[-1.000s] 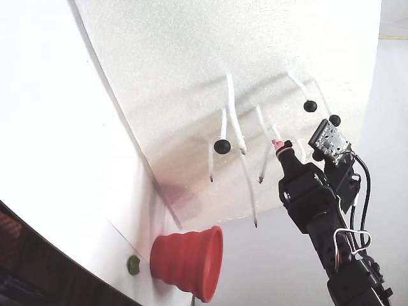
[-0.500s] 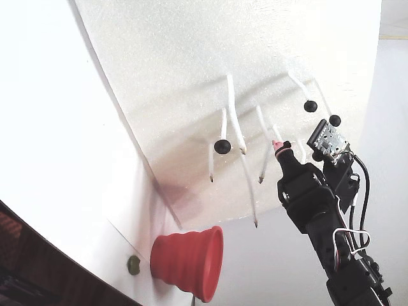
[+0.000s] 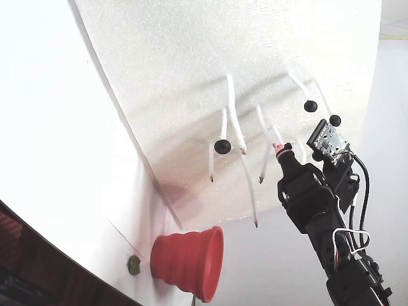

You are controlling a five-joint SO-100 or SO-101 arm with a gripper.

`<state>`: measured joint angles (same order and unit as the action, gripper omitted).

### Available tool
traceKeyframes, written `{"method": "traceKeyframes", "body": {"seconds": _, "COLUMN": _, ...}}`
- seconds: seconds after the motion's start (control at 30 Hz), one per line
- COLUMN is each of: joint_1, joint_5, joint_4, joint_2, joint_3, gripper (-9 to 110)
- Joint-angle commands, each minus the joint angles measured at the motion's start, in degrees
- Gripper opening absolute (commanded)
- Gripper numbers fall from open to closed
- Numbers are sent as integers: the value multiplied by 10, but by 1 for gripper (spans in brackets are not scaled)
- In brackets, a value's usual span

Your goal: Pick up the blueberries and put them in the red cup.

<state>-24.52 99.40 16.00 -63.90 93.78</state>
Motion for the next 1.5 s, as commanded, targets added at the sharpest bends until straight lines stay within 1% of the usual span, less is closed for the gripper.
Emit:
{"method": "traceKeyframes", "body": {"seconds": 0.0, "joint_1": -14, "joint_5": -4, "joint_4": 18, "joint_2": -18, "joint_3": -60, "gripper": 13}}
{"method": "traceKeyframes", "body": {"seconds": 1.47, "joint_1": -6, "joint_5": 4, "joint_4": 34, "joint_2": -161, "joint_3": 114, "gripper": 12}}
